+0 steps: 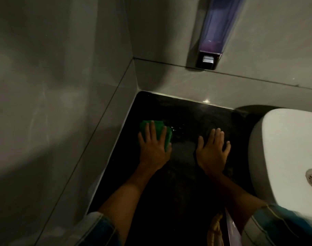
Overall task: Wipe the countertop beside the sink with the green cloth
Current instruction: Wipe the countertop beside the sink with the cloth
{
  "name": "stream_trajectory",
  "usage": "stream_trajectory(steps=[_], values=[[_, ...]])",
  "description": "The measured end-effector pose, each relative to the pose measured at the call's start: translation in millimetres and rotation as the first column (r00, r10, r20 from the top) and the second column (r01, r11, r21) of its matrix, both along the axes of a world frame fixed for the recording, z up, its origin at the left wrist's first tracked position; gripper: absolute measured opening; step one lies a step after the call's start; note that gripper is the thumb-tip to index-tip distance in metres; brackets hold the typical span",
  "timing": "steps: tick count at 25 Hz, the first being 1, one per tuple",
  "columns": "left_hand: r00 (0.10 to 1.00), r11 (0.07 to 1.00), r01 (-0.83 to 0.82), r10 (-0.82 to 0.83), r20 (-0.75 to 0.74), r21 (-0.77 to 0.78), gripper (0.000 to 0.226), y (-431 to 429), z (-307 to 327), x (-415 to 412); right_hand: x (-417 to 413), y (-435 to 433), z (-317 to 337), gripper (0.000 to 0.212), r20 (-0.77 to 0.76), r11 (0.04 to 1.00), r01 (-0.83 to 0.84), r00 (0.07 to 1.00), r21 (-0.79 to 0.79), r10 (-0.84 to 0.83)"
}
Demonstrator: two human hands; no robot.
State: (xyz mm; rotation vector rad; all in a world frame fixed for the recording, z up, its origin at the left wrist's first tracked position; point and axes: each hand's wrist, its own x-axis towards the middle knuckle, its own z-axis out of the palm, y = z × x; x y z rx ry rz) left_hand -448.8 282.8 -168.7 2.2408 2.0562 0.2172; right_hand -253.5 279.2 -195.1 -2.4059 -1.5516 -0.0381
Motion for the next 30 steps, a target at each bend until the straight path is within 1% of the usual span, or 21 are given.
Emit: stream_trajectory(steps=[2,3,5,7,9,12,14,16,18,19,20,22,24,26,27,28,30], values=[[0.992,0.993,0.122,-0.122,-0.036,-0.005,0.062,-37.6,-8.1,9.6,0.0,-2.9,1.1,0.062,-0.013,1.000,0.001,1.000,-0.007,-0.001],[0.989,0.990,0.141,-0.141,-0.039,0.001,0.060,-56.8,-12.3,4.5,1.8,-3.5,2.1,0.062,-0.014,1.000,0.000,1.000,-0.007,0.000],[0.996,0.996,0.090,-0.090,-0.010,0.023,0.057,-67.6,-17.2,-20.9,2.4,-2.3,3.9,0.063,-0.021,1.000,-0.003,1.000,-0.021,0.003],[1.000,0.999,-0.013,0.014,-0.025,0.040,0.056,-45.0,-16.9,-43.7,2.8,-1.1,2.5,0.064,-0.013,1.000,0.008,1.000,-0.029,-0.008],[0.994,0.995,-0.090,0.092,-0.061,0.032,0.056,-4.0,-15.9,-51.8,2.3,0.8,0.1,0.065,0.009,0.999,0.021,1.000,-0.041,-0.020],[0.995,0.996,-0.089,0.089,-0.046,0.007,0.059,61.8,-10.5,-26.1,1.3,2.9,-1.1,0.065,0.012,0.999,0.029,1.000,-0.030,-0.029],[0.999,0.997,-0.006,0.003,-0.035,-0.073,0.060,93.0,-10.8,13.2,0.6,3.7,-1.9,0.063,0.012,0.999,0.036,0.999,-0.026,-0.035],[0.987,0.986,0.139,-0.145,-0.062,-0.095,0.059,97.1,-8.3,51.4,1.0,3.8,-1.9,0.060,0.019,0.999,0.035,0.999,-0.026,-0.034],[0.959,0.960,0.271,-0.275,-0.061,-0.076,0.059,70.8,-6.2,66.7,3.1,3.2,-1.4,0.056,0.009,0.999,0.026,1.000,-0.028,-0.025],[0.945,0.946,0.318,-0.321,-0.054,-0.062,0.059,48.7,-8.4,61.0,3.2,1.9,-0.9,0.054,0.006,1.000,0.018,1.000,-0.026,-0.018],[0.941,0.942,0.331,-0.334,-0.049,-0.054,0.059,25.3,-11.4,47.0,3.3,0.7,-0.3,0.053,0.010,1.000,0.014,1.000,-0.019,-0.014],[0.968,0.969,0.243,-0.245,-0.058,-0.036,0.056,2.2,-11.5,4.4,2.9,0.5,1.9,0.053,0.010,1.000,0.016,1.000,-0.009,-0.016],[0.995,0.996,0.082,-0.083,-0.060,-0.021,0.055,28.9,-8.8,-29.7,1.1,1.0,2.3,0.053,0.010,1.000,0.022,1.000,-0.019,-0.022],[0.998,0.995,-0.035,0.029,-0.056,-0.095,0.056,75.0,-4.4,-40.1,0.2,3.5,1.5,0.054,0.013,0.999,0.027,1.000,-0.027,-0.026],[0.997,0.989,-0.060,0.054,-0.047,-0.133,0.056,96.6,-3.4,-35.8,0.4,3.7,1.9,0.054,0.010,0.999,0.029,1.000,-0.033,-0.029],[0.998,0.988,-0.051,0.046,-0.040,-0.145,0.057,114.5,-4.1,-23.9,1.0,3.2,1.9,0.054,0.013,0.999,0.032,0.999,-0.036,-0.032],[0.997,0.989,0.057,-0.064,-0.044,-0.139,0.056,131.6,-10.1,14.2,-3.1,2.9,2.9,0.054,0.013,0.999,0.028,1.000,-0.043,-0.027]])
